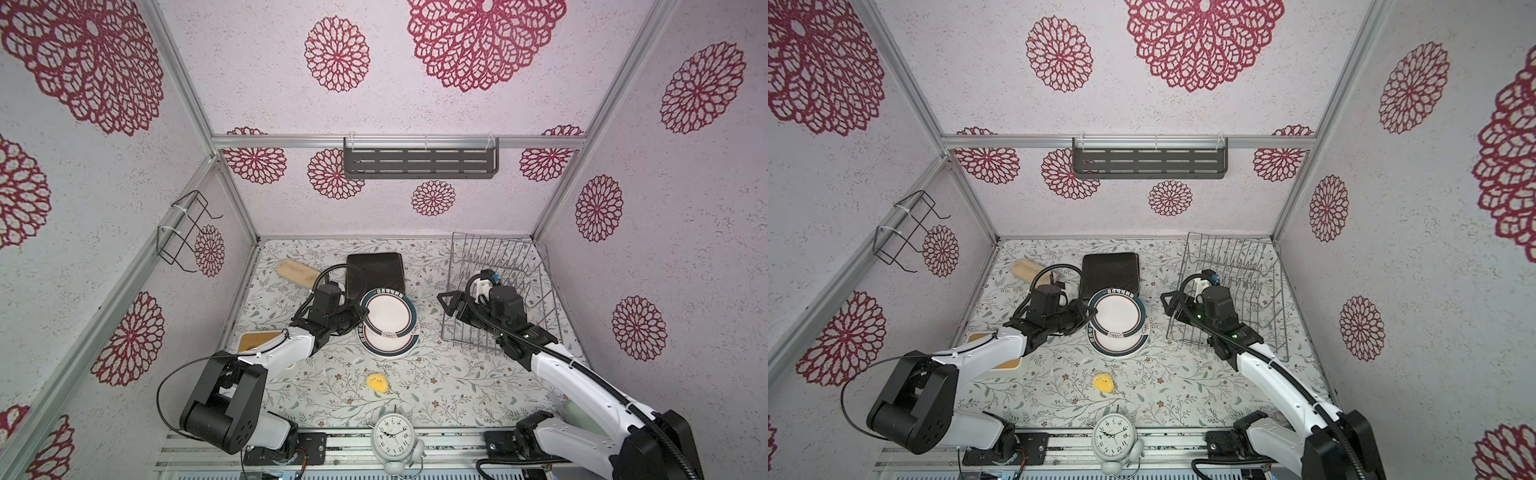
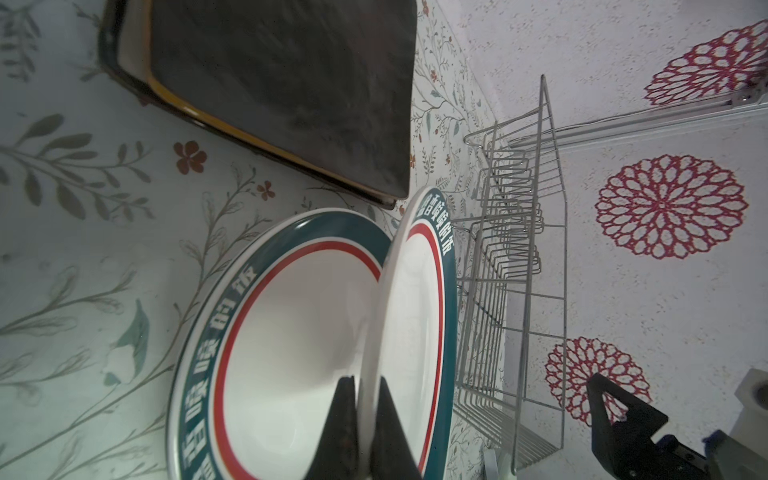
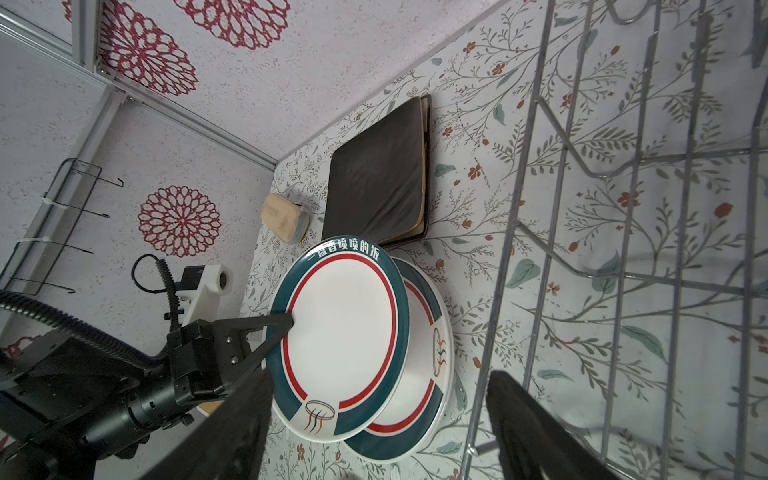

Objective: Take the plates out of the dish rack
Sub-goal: 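Carry the plate down with the left gripper while the right gripper releases it, then lower the plate onto the plate stack and open the left gripper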

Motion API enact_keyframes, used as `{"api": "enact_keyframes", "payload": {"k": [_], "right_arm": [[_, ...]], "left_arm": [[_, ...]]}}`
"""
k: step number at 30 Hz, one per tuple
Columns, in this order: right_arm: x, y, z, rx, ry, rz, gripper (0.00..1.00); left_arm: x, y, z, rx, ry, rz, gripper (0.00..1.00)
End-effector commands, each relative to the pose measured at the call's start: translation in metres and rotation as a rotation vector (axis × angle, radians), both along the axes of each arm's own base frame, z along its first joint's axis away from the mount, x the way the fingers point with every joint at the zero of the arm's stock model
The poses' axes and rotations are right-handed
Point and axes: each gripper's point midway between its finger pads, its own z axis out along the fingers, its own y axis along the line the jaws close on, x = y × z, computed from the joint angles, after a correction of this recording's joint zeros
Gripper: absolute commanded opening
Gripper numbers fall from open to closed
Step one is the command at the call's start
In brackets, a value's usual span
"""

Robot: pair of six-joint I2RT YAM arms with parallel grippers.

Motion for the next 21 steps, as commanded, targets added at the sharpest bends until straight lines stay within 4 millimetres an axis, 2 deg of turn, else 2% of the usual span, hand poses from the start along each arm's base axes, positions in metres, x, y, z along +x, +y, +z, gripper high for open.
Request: {"api": "enact_keyframes", "payload": {"k": [1, 14, 21], "right_arm": [[0.001, 0.002, 0.005, -0.025, -0.026, 0.027, 0.84], [0.001, -0.002, -0.004, -0.068, -0.005, 0.014, 0.85], [0.000, -0.003, -0.002, -0.072, -0.009, 0.016, 0.85]], "left_arm": [[0.001, 0.000, 0.001, -0.006, -0.024, -0.010, 0.00], [0.002, -0.003, -0.019, -0.043, 0.005, -0.004, 0.00], [0.003, -0.004, -0.026, -0.050, 0.020, -0.002, 0.00]]}}
